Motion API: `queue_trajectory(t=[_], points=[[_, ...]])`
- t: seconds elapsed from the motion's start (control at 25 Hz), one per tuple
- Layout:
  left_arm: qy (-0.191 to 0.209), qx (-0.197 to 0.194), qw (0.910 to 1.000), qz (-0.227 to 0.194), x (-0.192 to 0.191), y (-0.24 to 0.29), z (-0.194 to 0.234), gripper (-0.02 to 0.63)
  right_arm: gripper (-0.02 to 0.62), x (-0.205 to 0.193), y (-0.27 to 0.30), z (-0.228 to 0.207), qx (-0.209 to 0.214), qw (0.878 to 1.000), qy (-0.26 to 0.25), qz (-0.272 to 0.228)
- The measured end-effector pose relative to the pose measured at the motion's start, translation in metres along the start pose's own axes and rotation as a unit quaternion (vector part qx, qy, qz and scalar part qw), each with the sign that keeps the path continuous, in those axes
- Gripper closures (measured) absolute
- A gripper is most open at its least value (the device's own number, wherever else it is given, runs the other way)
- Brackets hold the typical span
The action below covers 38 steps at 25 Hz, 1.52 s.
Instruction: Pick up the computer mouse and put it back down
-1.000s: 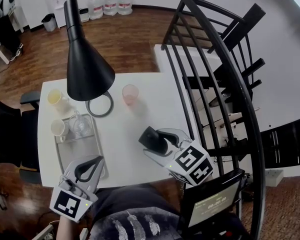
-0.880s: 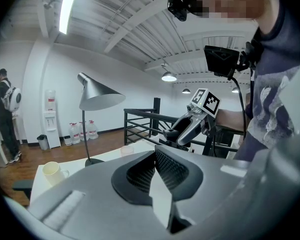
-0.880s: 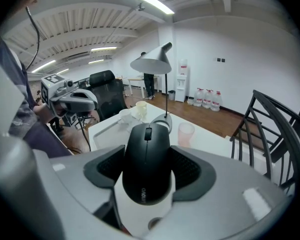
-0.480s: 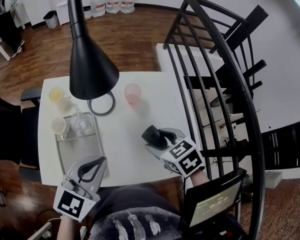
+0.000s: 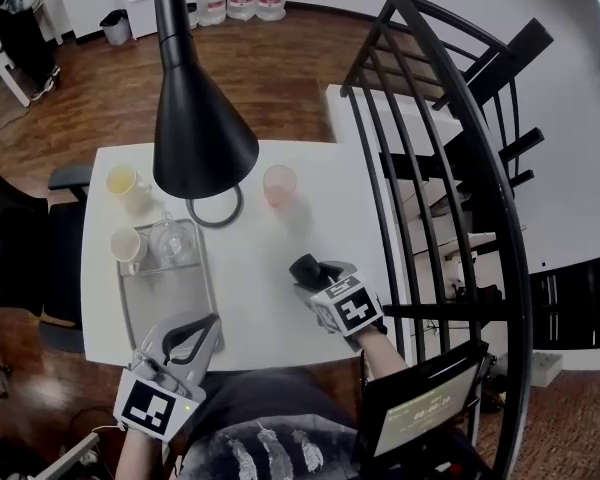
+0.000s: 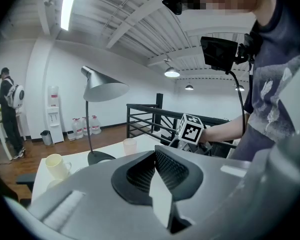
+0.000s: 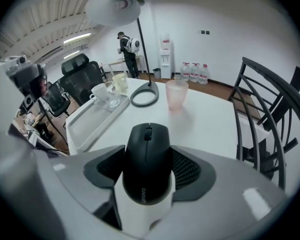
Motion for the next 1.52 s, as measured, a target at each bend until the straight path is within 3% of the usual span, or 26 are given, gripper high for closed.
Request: queue_trajectory(t=[0.84, 1.52], points=[[0.007, 0.007, 0.9997, 0.020, -0.016, -0.008, 0.014, 0.591, 0.302, -0.016, 0.072, 0.003, -0.024, 0.994, 0.091, 0.049], [0.003, -0.009, 0.9998, 0.017, -0.017, 0.000, 0.012, 0.591, 0.301, -0.027, 0.095, 0.013, -0.036, 0.993, 0.096, 0.063]])
Point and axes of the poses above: the fingertips, and each gripper's own axes: y forward along the fingers, z to its left, x out of its top, the point moved 10 cm from there along -y, backward along the fingers, and after that the axes turned 8 degrees about z, right-handed, at the moved point
